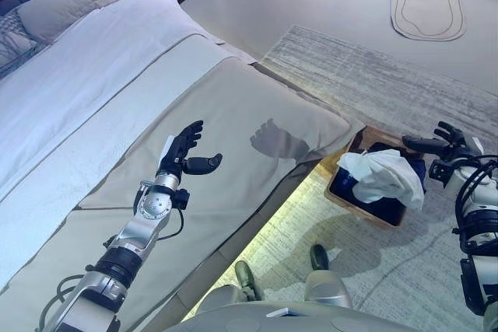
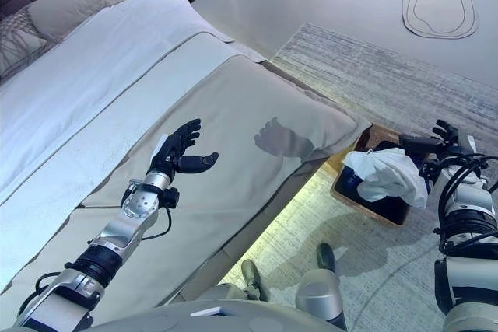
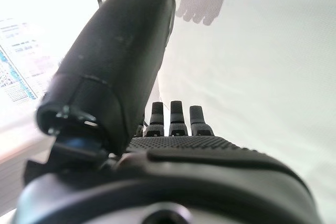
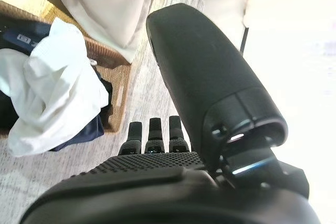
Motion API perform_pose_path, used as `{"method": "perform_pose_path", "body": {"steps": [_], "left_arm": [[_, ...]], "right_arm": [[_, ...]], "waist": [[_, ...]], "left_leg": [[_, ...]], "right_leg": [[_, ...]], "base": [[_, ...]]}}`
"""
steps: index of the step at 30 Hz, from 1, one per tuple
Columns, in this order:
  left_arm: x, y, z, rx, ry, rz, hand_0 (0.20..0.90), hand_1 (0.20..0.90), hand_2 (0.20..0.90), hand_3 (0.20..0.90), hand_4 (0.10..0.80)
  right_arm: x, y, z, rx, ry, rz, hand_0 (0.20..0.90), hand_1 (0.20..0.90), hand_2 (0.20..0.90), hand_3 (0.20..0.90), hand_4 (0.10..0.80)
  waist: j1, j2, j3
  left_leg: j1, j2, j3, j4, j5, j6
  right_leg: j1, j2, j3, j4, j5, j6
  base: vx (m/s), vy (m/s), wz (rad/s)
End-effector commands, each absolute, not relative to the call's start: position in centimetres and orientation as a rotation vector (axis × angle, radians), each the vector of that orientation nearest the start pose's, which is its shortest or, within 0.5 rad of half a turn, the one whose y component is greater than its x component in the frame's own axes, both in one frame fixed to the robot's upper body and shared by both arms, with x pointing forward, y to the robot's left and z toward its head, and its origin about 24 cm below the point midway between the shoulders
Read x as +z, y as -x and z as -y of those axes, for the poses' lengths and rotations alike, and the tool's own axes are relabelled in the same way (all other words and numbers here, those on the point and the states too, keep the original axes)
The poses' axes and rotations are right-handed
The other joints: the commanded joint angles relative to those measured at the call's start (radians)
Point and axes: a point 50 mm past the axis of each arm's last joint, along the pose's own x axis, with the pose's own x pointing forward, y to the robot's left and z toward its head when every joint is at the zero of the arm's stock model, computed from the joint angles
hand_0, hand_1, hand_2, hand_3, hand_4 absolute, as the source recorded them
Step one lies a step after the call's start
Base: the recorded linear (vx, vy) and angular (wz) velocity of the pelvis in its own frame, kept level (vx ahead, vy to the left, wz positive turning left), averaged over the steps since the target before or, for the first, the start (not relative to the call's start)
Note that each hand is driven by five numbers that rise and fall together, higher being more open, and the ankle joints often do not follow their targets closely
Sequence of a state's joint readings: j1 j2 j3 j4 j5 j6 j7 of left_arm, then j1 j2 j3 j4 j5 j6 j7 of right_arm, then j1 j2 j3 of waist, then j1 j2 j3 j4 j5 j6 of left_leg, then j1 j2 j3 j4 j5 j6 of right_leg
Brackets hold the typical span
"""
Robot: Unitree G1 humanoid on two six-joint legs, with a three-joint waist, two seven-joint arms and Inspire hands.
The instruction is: Pick up the clothes from the bed and place them into the basket
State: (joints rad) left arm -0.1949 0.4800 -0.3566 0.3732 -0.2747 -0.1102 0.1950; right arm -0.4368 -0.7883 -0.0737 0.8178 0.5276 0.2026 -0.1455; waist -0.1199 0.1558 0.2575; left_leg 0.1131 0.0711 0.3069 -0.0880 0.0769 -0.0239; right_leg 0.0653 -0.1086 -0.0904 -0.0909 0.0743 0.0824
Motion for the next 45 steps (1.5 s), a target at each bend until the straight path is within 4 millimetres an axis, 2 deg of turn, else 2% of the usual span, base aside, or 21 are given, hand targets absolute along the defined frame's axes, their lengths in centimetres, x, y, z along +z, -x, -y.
{"method": "perform_pose_path", "body": {"steps": [1, 7, 9, 10, 13, 14, 18, 19, 22, 25, 27, 30, 32, 37, 41, 45], "left_arm": [[3.7, -28.6, -20.9, 0.003, -0.320, -0.010, 0.900, 0.900, 0.900, 0.900, 0.800], [2.9, -28.3, -20.8, 0.007, -0.316, -0.037, 0.900, 0.900, 0.900, 0.900, 0.800], [2.1, -27.9, -20.9, 0.011, -0.304, -0.075, 0.900, 0.900, 0.900, 0.900, 0.800], [1.0, -27.3, -20.9, 0.017, -0.243, -0.132, 0.900, 0.900, 0.900, 0.900, 0.800], [0.0, -26.6, -20.4, 0.021, -0.229, -0.154, 0.900, 0.900, 0.900, 0.900, 0.800], [-0.2, -26.3, -20.0, 0.023, -0.223, -0.156, 0.900, 0.900, 0.900, 0.900, 0.800], [-1.0, -25.5, -19.8, 0.040, -0.226, -0.174, 0.900, 0.900, 0.900, 0.900, 0.800], [-1.6, -24.9, -19.9, 0.047, -0.230, -0.196, 0.900, 0.900, 0.900, 0.900, 0.800], [-2.6, -24.1, -19.9, 0.059, -0.216, -0.246, 0.900, 0.900, 0.900, 0.900, 0.800], [-2.9, -23.8, -20.1, 0.055, -0.224, -0.260, 0.900, 0.900, 0.900, 0.900, 0.800], [-3.8, -23.0, -20.6, 0.043, -0.261, -0.310, 0.900, 0.900, 0.900, 0.900, 0.800], [-4.5, -22.1, -21.4, 0.051, -0.276, -0.357, 0.900, 0.900, 0.900, 0.900, 0.800], [-5.0, -21.5, -22.0, 0.058, -0.281, -0.388, 0.900, 0.900, 0.900, 0.900, 0.800], [-5.5, -21.1, -22.2, 0.066, -0.272, -0.431, 0.900, 0.900, 0.900, 0.900, 0.800], [-6.1, -20.7, -22.0, 0.057, -0.283, -0.471, 0.900, 0.900, 0.900, 0.900, 0.800], [-7.1, -20.0, -21.7, 0.055, -0.220, -0.540, 0.900, 0.900, 0.900, 0.900, 0.800]], "right_arm": [[10.5, -29.2, 38.9, -0.576, 0.198, -0.227, 0.900, 0.900, 0.900, 0.900, 0.800], [9.2, -29.3, 37.9, -0.567, 0.295, -0.244, 0.900, 0.900, 0.900, 0.900, 0.800], [8.5, -29.4, 36.7, -0.567, 0.361, -0.227, 0.900, 0.900, 0.900, 0.900, 0.800], [8.2, -29.7, 35.2, -0.547, 0.432, -0.195, 0.900, 0.900, 0.900, 0.900, 0.800], [7.1, -29.7, 32.8, -0.502, 0.475, -0.152, 0.900, 0.900, 0.900, 0.900, 0.800], [6.2, -29.4, 31.3, -0.494, 0.507, -0.125, 0.900, 0.900, 0.900, 0.900, 0.800], [4.6, -28.9, 28.6, -0.426, 0.577, -0.099, 0.900, 0.900, 0.900, 0.900, 0.800], [3.4, -28.3, 26.9, -0.382, 0.606, -0.098, 0.900, 0.900, 0.900, 0.900, 0.800], [1.9, -27.5, 24.6, -0.286, 0.640, -0.105, 0.900, 0.900, 0.900, 0.900, 0.800], [1.4, -27.2, 23.8, -0.241, 0.656, -0.107, 0.900, 0.900, 0.900, 0.900, 0.800], [0.6, -26.6, 22.9, -0.140, 0.670, -0.127, 0.900, 0.900, 0.900, 0.900, 0.800], [0.4, -26.2, 22.3, -0.077, 0.706, -0.131, 0.900, 0.900, 0.900, 0.900, 0.800], [0.0, -25.8, 21.9, -0.030, 0.668, -0.158, 0.900, 0.900, 0.900, 0.900, 0.800], [-0.9, -25.0, 21.1, 0.014, 0.667, -0.182, 0.900, 0.900, 0.900, 0.900, 0.800], [-1.2, -24.8, 20.8, 0.010, 0.748, -0.169, 0.900, 0.900, 0.900, 0.900, 0.800], [-1.3, -24.7, 20.7, 0.029, 0.945, -0.135, 0.900, 0.900, 0.900, 0.900, 0.800]], "waist": [[0.027, -0.083, -0.090], [0.046, -0.105, -0.102], [0.055, -0.117, -0.104], [0.060, -0.123, -0.107], [0.066, -0.127, -0.108], [0.071, -0.128, -0.108], [0.081, -0.129, -0.114], [0.088, -0.131, -0.119], [0.097, -0.135, -0.129], [0.102, -0.137, -0.132], [0.111, -0.141, -0.138], [0.116, -0.145, -0.144], [0.124, -0.148, -0.151], [0.138, -0.152, -0.156], [0.152, -0.154, -0.154], [0.165, -0.155, -0.152]], "left_leg": [[-0.010, 0.008, -0.083, 0.036, -0.079, -0.054], [0.002, 0.005, -0.100, 0.029, -0.081, -0.046], [0.008, 0.002, -0.110, 0.022, -0.079, -0.042], [0.009, 0.000, -0.118, 0.018, -0.077, -0.038], [0.008, -0.005, -0.128, 0.017, -0.075, -0.032], [0.007, -0.008, -0.133, 0.017, -0.076, -0.028], [0.008, -0.012, -0.141, 0.011, -0.077, -0.023], [0.008, -0.015, -0.146, 0.009, -0.076, -0.020], [0.007, -0.018, -0.152, 0.003, -0.074, -0.018], [0.008, -0.020, -0.154, 0.002, -0.074, -0.016], [0.008, -0.024, -0.161, 0.001, -0.075, -0.015], [0.012, -0.028, -0.167, 0.001, -0.076, -0.016], [0.010, -0.030, -0.172, 0.001, -0.076, -0.016], [0.004, -0.034, -0.188, 0.001, -0.075, -0.013], [0.003, -0.039, -0.208, 0.001, -0.076, -0.010], [0.004, -0.045, -0.219, 0.001, -0.078, -0.005]], "right_leg": [[-0.003, 0.054, -0.041, 0.052, -0.069, -0.039], [0.013, 0.051, -0.053, 0.050, -0.069, -0.038], [0.020, 0.052, -0.057, 0.048, -0.067, -0.037], [0.022, 0.054, -0.056, 0.049, -0.067, -0.037], [0.023, 0.055, -0.058, 0.053, -0.069, -0.037], [0.025, 0.054, -0.061, 0.052, -0.070, -0.036], [0.033, 0.052, -0.073, 0.046, -0.072, -0.033], [0.038, 0.051, -0.078, 0.043, -0.073, -0.032], [0.043, 0.049, -0.088, 0.038, -0.071, -0.028], [0.048, 0.048, -0.094, 0.036, -0.071, -0.026], [0.057, 0.045, -0.109, 0.035, -0.072, -0.022], [0.067, 0.044, -0.120, 0.035, -0.076, -0.019], [0.072, 0.042, -0.129, 0.037, -0.081, -0.016], [0.077, 0.038, -0.146, 0.042, -0.086, -0.013], [0.081, 0.030, -0.161, 0.050, -0.090, -0.008], [0.084, 0.020, -0.171, 0.059, -0.092, 0.000]], "base": [[0.025, 0.023, 0.04], [0.027, 0.017, 0.04], [0.024, 0.012, 0.10], [0.019, 0.036, 0.11], [-0.008, 0.059, 0.13], [-0.020, 0.058, 0.10], [-0.003, 0.054, 0.13], [0.012, 0.054, 0.16], [0.010, 0.063, 0.10], [0.001, 0.043, 0.13], [0.014, 0.058, 0.21], [0.039, 0.049, 0.11], [0.025, 0.030, 0.14], [0.003, 0.011, 0.16], [-0.008, 0.008, 0.11], [-0.027, 0.016, 0.16]]}}
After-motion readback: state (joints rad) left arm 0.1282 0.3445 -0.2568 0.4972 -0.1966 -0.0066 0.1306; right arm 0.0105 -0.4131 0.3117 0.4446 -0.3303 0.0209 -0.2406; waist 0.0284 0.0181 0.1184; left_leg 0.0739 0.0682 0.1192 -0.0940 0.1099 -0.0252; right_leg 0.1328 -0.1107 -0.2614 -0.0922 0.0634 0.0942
